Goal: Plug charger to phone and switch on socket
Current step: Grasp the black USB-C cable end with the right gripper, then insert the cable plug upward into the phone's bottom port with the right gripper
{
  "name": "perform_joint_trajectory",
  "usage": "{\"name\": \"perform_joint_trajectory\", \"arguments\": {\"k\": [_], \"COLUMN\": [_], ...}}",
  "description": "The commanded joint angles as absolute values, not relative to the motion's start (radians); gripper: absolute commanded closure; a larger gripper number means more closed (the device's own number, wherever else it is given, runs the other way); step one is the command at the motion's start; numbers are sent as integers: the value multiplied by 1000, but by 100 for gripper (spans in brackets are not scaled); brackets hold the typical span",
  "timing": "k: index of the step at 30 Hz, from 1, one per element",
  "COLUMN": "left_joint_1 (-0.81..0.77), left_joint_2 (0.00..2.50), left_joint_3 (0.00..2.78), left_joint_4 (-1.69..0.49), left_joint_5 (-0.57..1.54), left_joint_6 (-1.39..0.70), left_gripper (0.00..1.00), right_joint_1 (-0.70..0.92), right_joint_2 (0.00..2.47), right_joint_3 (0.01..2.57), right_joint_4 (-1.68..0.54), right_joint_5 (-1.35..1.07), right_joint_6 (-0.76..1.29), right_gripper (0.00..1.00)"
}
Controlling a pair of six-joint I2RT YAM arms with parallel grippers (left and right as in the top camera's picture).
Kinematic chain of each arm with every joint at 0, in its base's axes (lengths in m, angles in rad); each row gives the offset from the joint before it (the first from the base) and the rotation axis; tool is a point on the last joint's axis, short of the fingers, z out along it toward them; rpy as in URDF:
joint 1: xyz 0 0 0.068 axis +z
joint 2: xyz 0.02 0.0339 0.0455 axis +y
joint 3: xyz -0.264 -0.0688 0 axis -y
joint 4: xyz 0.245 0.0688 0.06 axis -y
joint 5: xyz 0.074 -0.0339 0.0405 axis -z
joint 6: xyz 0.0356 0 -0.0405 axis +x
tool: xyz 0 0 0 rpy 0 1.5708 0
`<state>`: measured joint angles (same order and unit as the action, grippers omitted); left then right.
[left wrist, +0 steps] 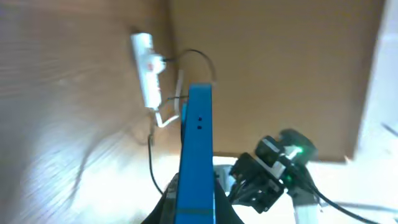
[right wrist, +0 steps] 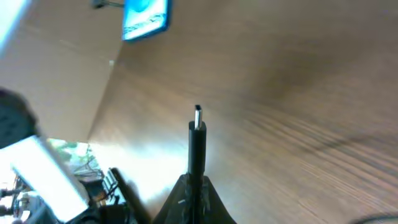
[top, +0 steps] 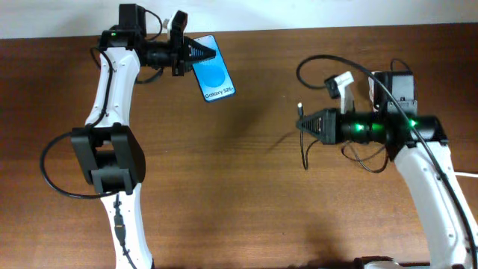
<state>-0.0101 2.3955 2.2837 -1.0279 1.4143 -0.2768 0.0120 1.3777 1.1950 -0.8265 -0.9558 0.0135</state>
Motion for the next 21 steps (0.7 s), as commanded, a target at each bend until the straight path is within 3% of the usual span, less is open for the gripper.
{"name": "perform_joint_trajectory", "arguments": {"k": [1,4,10,21], "left_joint_1": [-13,-19,-24,-25], "left_joint_2": [2381,2381,2381,2381], "left_joint_3": [2293,2293,2294,2294], "left_joint_4": [-1026,-1022,-1007,-916], "left_joint_5": [1574,1574,1574,1575], "left_joint_6": [-184,-185,-288,-321], "left_gripper": [100,100,100,100], "right_joint_1": [78,155,263,315], "right_joint_2": [1375,1436,1634,1776], "right_joint_3": [1197,1196,1196,1195], "right_joint_4": [-824,-759,-316,51], "right_joint_5": [-1120,-1169,-1218,-1273], "right_joint_6": [-48,42,479,773], "right_gripper": [96,96,96,96]}}
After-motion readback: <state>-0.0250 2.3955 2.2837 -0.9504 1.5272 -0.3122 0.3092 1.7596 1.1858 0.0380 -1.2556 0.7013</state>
